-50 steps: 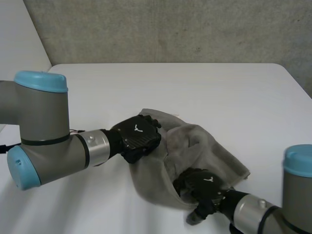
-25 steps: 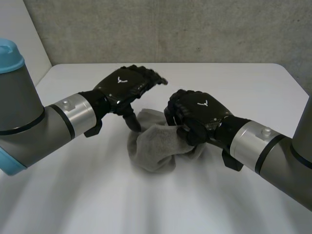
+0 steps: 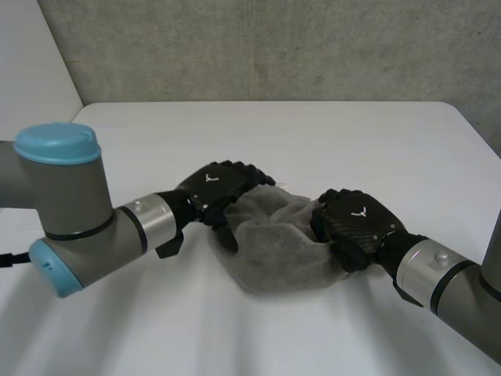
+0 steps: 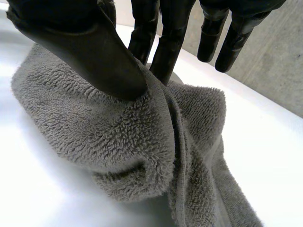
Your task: Fold the towel.
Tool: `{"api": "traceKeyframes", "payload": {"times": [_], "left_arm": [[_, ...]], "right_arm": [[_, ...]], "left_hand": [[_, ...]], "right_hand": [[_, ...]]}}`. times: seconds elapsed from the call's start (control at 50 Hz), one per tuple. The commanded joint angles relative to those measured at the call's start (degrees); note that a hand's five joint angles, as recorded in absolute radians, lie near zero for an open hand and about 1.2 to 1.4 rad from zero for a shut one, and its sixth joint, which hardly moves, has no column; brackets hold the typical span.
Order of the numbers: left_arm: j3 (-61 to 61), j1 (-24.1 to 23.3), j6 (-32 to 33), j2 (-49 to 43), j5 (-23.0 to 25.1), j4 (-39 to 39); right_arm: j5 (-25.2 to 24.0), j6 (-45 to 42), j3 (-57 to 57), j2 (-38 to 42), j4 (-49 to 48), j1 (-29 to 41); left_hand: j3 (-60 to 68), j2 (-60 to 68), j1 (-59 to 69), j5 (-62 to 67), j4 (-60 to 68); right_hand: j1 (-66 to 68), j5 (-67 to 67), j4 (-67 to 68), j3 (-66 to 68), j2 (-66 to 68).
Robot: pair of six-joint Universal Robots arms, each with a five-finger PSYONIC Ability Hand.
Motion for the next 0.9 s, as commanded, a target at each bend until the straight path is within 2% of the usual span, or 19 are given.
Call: {"api": "traceKeyframes", "payload": {"times": [0.02, 0.14, 0.18, 0.2, 0.24, 0.26, 0.28, 0.34, 0.4, 0.52, 0.58, 0.62, 0.64, 0.66, 0.68, 0.72, 0.74, 0.78, 0.9], "left_arm": [[1.8, -2.7, -0.1, -4.0, 1.2, 0.1], [1.8, -4.0, 0.0, -5.4, 3.8, -0.4], [1.8, -3.9, 0.4, -5.5, 4.8, -1.4], [1.8, -3.9, 0.4, -5.5, 4.8, -1.4], [2.0, -3.5, 1.2, -4.8, 4.8, -2.4], [2.0, -3.5, 1.3, -4.8, 4.8, -2.4], [2.1, -2.9, 1.8, -4.5, 4.6, -2.9], [2.2, -1.4, 2.3, -2.4, 4.4, -3.4], [2.0, 0.5, 2.4, 0.6, 4.3, -3.7], [2.4, 2.4, 2.4, 3.9, 3.7, -3.5], [4.4, 2.4, 2.1, 6.4, 1.7, -2.9], [8.4, 1.6, 1.9, 7.3, -2.9, -0.9], [8.4, 1.6, 1.9, 7.3, -2.9, -0.8], [10.2, 0.6, 1.6, 7.8, -6.1, 1.1], [10.2, 0.6, 1.6, 7.8, -6.2, 1.1], [12.2, -2.9, 1.3, 10.2, -13.3, 7.0], [12.3, -2.9, 1.3, 10.2, -13.4, 7.1], [10.6, -5.5, 0.3, 16.5, -18.9, 14.9], [1.6, -6.2, -3.4, 24.8, -20.5, 23.7]], "right_arm": [[-0.1, 0.7, 1.7, 0.0, 0.1, 0.5], [-0.2, 0.7, 1.8, 0.0, -0.1, 0.4], [-0.2, 0.6, 1.6, 0.0, -0.1, -0.2], [-0.2, 0.6, 1.6, 0.0, -0.1, -0.2], [-0.2, 0.6, 1.1, 0.0, 0.1, -0.3], [-0.2, 0.6, 1.1, 0.0, 0.1, -0.3], [-0.2, 0.4, 0.7, 0.0, 0.2, -0.4], [-0.3, 0.1, -0.3, -0.2, 0.6, -0.7], [-0.3, 0.2, -1.5, -0.6, 0.7, -0.9], [-0.5, 0.2, -5.0, -0.6, 0.7, -0.9], [-0.7, 0.5, -10.3, -0.1, 0.6, -0.1], [-0.8, 0.9, -18.9, 1.5, 0.5, -0.1], [-0.8, 0.9, -19.0, 1.5, 0.5, -0.1], [-0.3, 1.2, -24.6, 2.5, 0.1, 0.0], [-0.3, 1.2, -24.6, 2.5, 0.1, 0.0], [0.0, 3.4, -34.1, 2.5, -1.3, 0.4], [0.0, 3.4, -34.2, 2.5, -1.3, 0.4], [0.0, 8.4, -38.9, 0.1, -4.5, 1.2], [-1.4, 17.3, -37.3, -4.6, -7.3, 0.7]], "left_hand": [[-2.5, 0.9, -1.2, 0.7, -2.9], [-2.5, 2.5, 0.5, 2.4, -2.9], [-2.5, 13.8, 11.7, 13.6, -2.9], [-2.5, 13.8, 11.8, 13.6, -2.9], [-2.5, 35.9, 33.9, 35.7, -2.9], [-2.5, 36.0, 34.0, 35.8, -2.9], [-2.5, 43.8, 41.8, 43.7, -2.9], [-2.5, 53.8, 51.8, 53.6, -2.9], [-2.5, 61.7, 59.7, 61.5, -2.9], [-2.5, 64.1, 62.1, 63.9, -2.9], [-2.5, 65.5, 63.4, 65.3, -2.9], [-2.5, 66.3, 64.3, 66.1, -2.9], [-2.5, 66.3, 64.3, 66.1, -2.9], [-2.5, 66.3, 64.3, 66.1, -2.9], [-2.5, 66.3, 64.3, 66.1, -2.9], [-2.5, 66.3, 64.3, 66.1, -2.9], [-2.5, 66.3, 64.3, 66.1, -2.9], [-2.5, 66.3, 64.3, 66.1, -2.9], [-2.5, 66.3, 64.3, 66.1, -2.9]], "right_hand": [[6.5, 3.6, -3.4, -1.2, 7.8], [6.5, 3.6, -3.4, -1.2, 7.8], [6.5, 3.6, -3.4, -1.2, 7.8], [6.5, 3.6, -3.4, -1.2, 7.8], [6.5, 3.6, -3.4, -1.2, 7.8], [6.5, 3.6, -3.4, -1.2, 7.8], [6.5, 3.6, -3.4, -1.2, 7.8], [6.5, 3.6, -3.4, -1.2, 7.8], [6.5, 3.6, -3.4, -1.2, 7.8], [6.5, 3.6, -3.4, -1.2, 7.8], [6.5, 3.6, -3.4, -1.2, 7.8], [6.5, 3.6, -3.4, -1.2, 7.8], [6.5, 3.6, -3.4, -1.2, 7.8], [6.5, 3.6, -3.4, -1.2, 7.8], [6.5, 3.6, -3.4, -1.2, 7.8], [6.5, 3.6, -3.4, -1.2, 7.8], [6.5, 3.6, -3.4, -1.2, 7.8], [6.5, 3.6, -3.4, -1.2, 7.8], [6.5, 3.6, -3.4, -1.2, 7.8]]}}
